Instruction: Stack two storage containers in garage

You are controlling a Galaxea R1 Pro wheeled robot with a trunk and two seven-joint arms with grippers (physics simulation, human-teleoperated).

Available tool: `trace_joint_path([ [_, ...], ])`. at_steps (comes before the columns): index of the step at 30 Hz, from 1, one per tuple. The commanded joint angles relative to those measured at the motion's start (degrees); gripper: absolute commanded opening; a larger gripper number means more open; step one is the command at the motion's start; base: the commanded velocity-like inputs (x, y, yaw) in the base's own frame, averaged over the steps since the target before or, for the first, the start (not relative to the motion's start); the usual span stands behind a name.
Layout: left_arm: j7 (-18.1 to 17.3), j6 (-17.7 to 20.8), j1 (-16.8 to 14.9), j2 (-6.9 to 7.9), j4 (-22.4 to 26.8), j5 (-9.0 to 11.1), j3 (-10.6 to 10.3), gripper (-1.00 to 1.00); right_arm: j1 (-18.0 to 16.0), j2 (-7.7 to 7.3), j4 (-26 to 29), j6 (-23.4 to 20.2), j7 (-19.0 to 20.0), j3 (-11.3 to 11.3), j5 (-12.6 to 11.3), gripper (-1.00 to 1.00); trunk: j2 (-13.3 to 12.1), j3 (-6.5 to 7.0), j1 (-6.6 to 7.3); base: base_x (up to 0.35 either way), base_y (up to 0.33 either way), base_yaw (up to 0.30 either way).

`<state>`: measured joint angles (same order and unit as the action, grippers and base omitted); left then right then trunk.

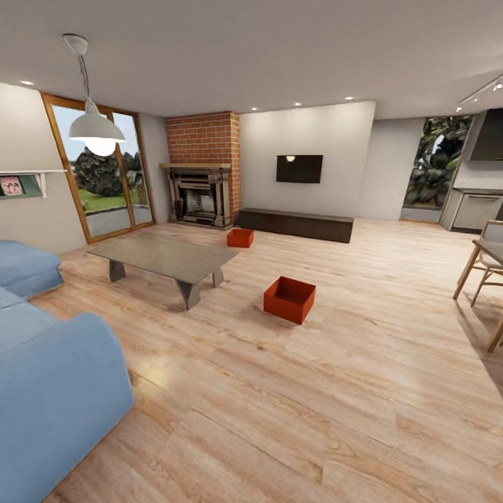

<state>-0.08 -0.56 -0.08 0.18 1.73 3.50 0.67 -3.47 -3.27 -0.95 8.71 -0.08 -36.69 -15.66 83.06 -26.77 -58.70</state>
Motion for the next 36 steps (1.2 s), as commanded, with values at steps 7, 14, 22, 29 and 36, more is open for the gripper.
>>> trace_joint_path([
  [7, -0.01, -0.06, -0.01, 0.00, 0.02, 0.37, 0.03, 1.00, -0.03, 0.02, -0.10, 0.26, -0.01, -0.49, -0.51, 1.00, 0.02, -0.05, -0.03, 0.322, 0.000, 0.000],
  [14, -0.01, -0.06, -0.01, 0.00, 0.02, 0.37, 0.03, 1.00, -0.04, 0.02, -0.10, 0.26, -0.01, -0.49, -0.51, 1.00, 0.02, -0.05, -0.03, 0.322, 0.000, 0.000],
  [22, -0.01, -0.06, -0.01, 0.00, 0.02, 0.37, 0.03, 1.00, -0.04, 0.02, -0.10, 0.26, -0.03, -0.49, -0.51, 1.00, 0.02, -0.05, -0.03, 0.322, 0.000, 0.000],
  [29, -0.01, -0.06, -0.01, 0.00, 0.02, 0.37, 0.03, 1.00, -0.04, 0.02, -0.10, 0.26, -0.01, -0.49, -0.51, 1.00, 0.02, -0.05, -0.03, 0.322, 0.000, 0.000],
  [36, -0.01, -0.06, -0.01, 0.00, 0.02, 0.37, 0.03, 1.00, -0.04, 0.02, -0.10, 0.26, -0.01, -0.49, -0.51, 1.00, 0.02, -0.05, -0.03, 0.322, 0.000, 0.000],
])
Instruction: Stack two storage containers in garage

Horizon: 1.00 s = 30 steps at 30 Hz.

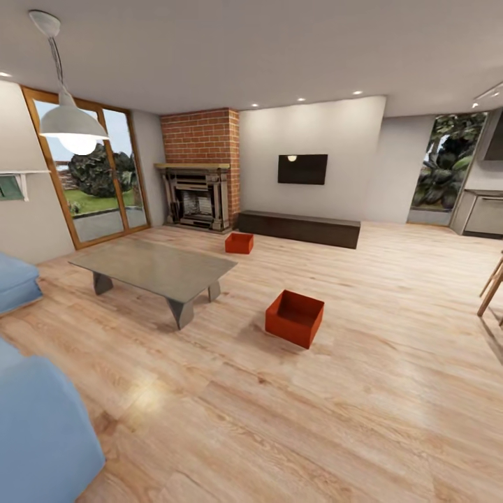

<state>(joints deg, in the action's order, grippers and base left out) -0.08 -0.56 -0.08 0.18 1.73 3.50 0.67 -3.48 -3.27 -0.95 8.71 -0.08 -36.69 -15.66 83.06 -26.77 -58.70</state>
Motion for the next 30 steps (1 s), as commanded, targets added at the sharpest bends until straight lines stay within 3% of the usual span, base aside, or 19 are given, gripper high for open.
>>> trace_joint_path([
  [1, -0.01, -0.06, -0.01, 0.00, 0.02, 0.37, 0.03, 1.00, -0.04, 0.02, -0.10, 0.26, -0.01, -0.49, -0.51, 1.00, 0.02, -0.05, -0.03, 0.322, 0.000, -0.006],
  [9, -0.01, -0.06, -0.01, 0.00, 0.02, 0.37, 0.03, 1.00, -0.03, 0.02, -0.10, 0.26, -0.01, -0.49, -0.51, 1.00, 0.02, -0.05, -0.03, 0.322, 0.000, -0.132],
  [30, -0.01, -0.06, -0.01, 0.00, 0.02, 0.37, 0.03, 1.00, -0.04, 0.02, -0.10, 0.26, -0.01, -0.49, -0.51, 1.00, 0.02, -0.05, -0.03, 0.322, 0.000, -0.004],
])
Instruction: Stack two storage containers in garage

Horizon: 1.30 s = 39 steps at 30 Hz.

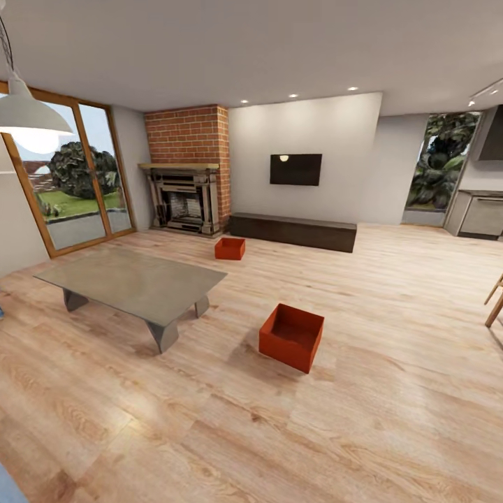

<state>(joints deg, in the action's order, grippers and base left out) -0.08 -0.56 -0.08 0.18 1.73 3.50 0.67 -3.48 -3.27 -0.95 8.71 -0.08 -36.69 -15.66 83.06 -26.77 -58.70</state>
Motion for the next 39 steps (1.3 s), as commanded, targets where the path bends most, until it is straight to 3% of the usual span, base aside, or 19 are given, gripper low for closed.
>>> trace_joint_path([
  [1, -0.01, -0.06, -0.01, 0.00, 0.02, 0.37, 0.03, 1.00, -0.04, 0.02, -0.10, 0.26, -0.01, -0.49, -0.51, 1.00, 0.02, -0.05, -0.03, 0.322, 0.000, 0.000],
  [31, -0.01, -0.06, -0.01, 0.00, 0.02, 0.37, 0.03, 1.00, -0.04, 0.02, -0.10, 0.26, -0.01, -0.49, -0.51, 1.00, 0.02, -0.05, -0.03, 0.322, 0.101, -0.001],
  [39, -0.01, -0.06, -0.01, 0.00, 0.02, 0.37, 0.03, 1.00, -0.03, 0.03, -0.10, 0.26, -0.03, -0.49, -0.51, 1.00, 0.02, -0.05, -0.03, 0.322, 0.112, -0.174],
])
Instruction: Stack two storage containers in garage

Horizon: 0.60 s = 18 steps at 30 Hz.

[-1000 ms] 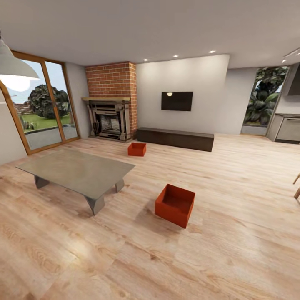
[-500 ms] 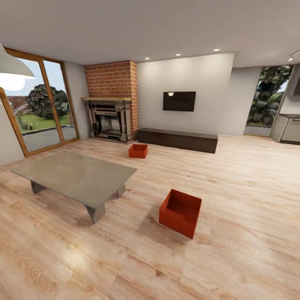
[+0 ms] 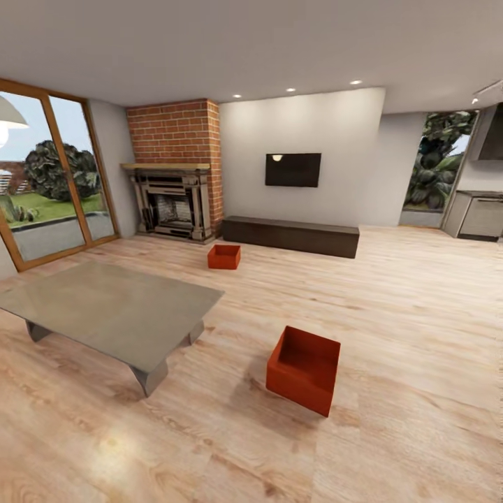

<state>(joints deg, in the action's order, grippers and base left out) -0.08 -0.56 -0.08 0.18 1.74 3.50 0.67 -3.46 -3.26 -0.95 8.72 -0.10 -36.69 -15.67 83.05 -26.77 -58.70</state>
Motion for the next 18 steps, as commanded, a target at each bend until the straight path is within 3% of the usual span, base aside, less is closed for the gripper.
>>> trace_joint_path([
  [1, -0.01, -0.06, -0.01, 0.00, 0.02, 0.37, 0.03, 1.00, -0.05, 0.02, -0.10, 0.24, -0.01, -0.49, -0.50, 1.00, 0.03, -0.06, -0.03, 0.322, 0.109, -0.236],
  [18, -0.01, -0.14, -0.01, 0.00, 0.02, 0.23, 0.03, 1.00, -0.06, 0.01, -0.10, 0.24, 0.01, -0.49, -0.50, 1.00, 0.03, -0.06, -0.03, 0.312, 0.090, -0.244],
])
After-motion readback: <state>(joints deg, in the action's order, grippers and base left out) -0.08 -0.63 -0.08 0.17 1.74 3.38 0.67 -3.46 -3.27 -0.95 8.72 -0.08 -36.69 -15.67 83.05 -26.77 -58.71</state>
